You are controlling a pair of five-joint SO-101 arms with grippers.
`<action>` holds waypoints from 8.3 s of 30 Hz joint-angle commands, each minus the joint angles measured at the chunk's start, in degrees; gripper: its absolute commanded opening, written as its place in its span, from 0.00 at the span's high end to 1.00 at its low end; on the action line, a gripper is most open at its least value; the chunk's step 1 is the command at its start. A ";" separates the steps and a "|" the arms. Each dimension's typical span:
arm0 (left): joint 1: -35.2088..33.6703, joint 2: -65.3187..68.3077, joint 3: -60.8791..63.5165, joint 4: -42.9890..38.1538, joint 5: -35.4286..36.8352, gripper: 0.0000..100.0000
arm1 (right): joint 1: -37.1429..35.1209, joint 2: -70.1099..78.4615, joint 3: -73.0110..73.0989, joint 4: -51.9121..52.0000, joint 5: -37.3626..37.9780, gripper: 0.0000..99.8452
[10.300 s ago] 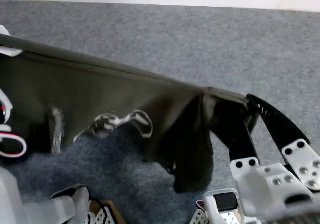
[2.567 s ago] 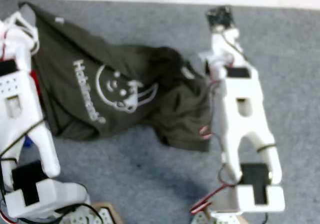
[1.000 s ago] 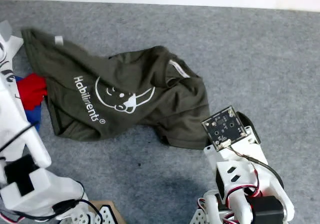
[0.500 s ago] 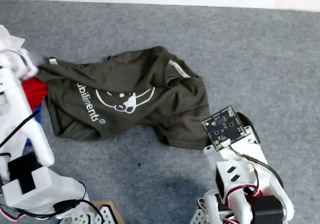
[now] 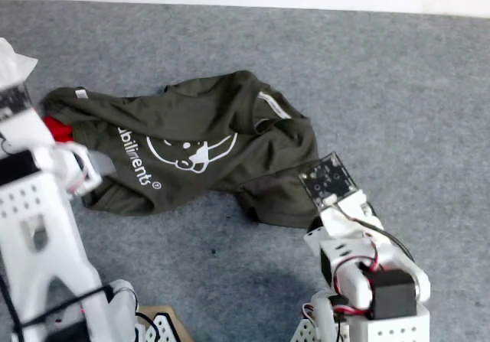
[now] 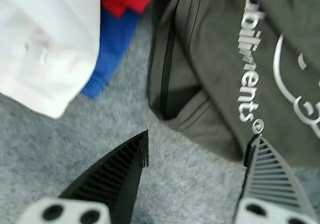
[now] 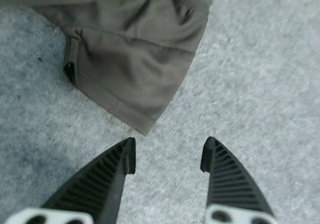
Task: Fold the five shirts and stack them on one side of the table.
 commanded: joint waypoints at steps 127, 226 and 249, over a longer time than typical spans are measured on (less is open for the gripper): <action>8.04 16.31 15.43 -13.19 -3.25 0.89 | -6.11 17.71 16.13 -20.35 -8.97 0.78; 8.31 16.40 16.40 -15.56 -2.99 0.89 | 4.62 54.11 6.37 -38.81 -18.99 0.98; 10.51 15.87 16.13 -16.44 -2.90 0.88 | 7.25 27.38 5.93 -24.31 -18.90 0.99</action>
